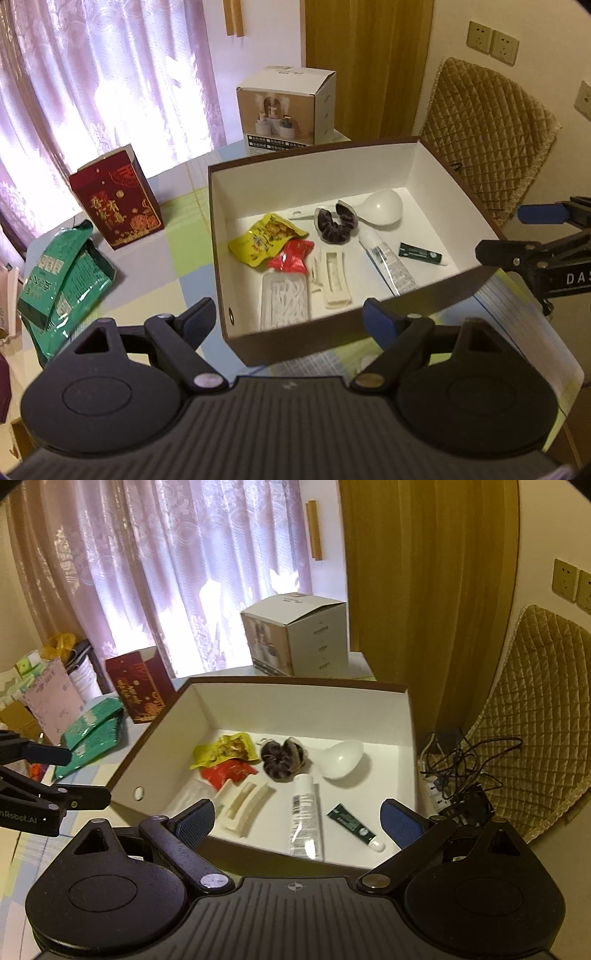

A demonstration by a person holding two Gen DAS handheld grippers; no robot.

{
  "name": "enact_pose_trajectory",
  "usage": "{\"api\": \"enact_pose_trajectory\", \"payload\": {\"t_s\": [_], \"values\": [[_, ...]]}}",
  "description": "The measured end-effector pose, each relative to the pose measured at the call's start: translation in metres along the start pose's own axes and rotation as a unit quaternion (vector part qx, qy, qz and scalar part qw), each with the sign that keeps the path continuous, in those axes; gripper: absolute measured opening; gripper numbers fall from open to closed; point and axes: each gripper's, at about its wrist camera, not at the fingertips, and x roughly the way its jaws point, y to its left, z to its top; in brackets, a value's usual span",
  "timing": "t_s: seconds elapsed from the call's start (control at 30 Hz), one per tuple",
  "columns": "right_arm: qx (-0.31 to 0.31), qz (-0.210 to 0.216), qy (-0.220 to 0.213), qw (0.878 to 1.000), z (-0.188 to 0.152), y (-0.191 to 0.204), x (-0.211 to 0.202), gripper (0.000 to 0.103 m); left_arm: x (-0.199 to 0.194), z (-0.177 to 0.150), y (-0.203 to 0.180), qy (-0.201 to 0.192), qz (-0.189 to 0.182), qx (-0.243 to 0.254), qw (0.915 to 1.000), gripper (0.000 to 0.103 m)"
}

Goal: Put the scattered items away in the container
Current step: 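Withdraw both tools from the box toward the cotton swabs and bottle, then grasp the cotton swab bag with left gripper while right grasps the white bottle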

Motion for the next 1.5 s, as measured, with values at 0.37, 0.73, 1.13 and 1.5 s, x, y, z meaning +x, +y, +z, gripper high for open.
{"api": "enact_pose_trajectory", "payload": {"t_s": [0.37,0.73,1.13,1.5], "values": [[-0.028,0.033,-0.004,0.999,-0.033,0.017,-0.010,0.101,-0.012,-0.048,0.023,0.008,-0.030,0.022,0.9993,0.084],[-0.034,0.052,0.054,0.997,-0.077,0.021,0.019,0.101,0.021,-0.108,0.009,0.009,-0.078,0.140,0.9870,0.084],[0.005,0.041,0.113,0.993,-0.108,0.001,0.045,0.101,0.084,-0.127,0.001,0.065,-0.143,0.277,0.9481,0.081],[0.045,0.035,0.133,0.989,-0.119,-0.016,0.056,0.101,0.131,-0.111,0.010,0.099,-0.190,0.252,0.9436,0.073]]}}
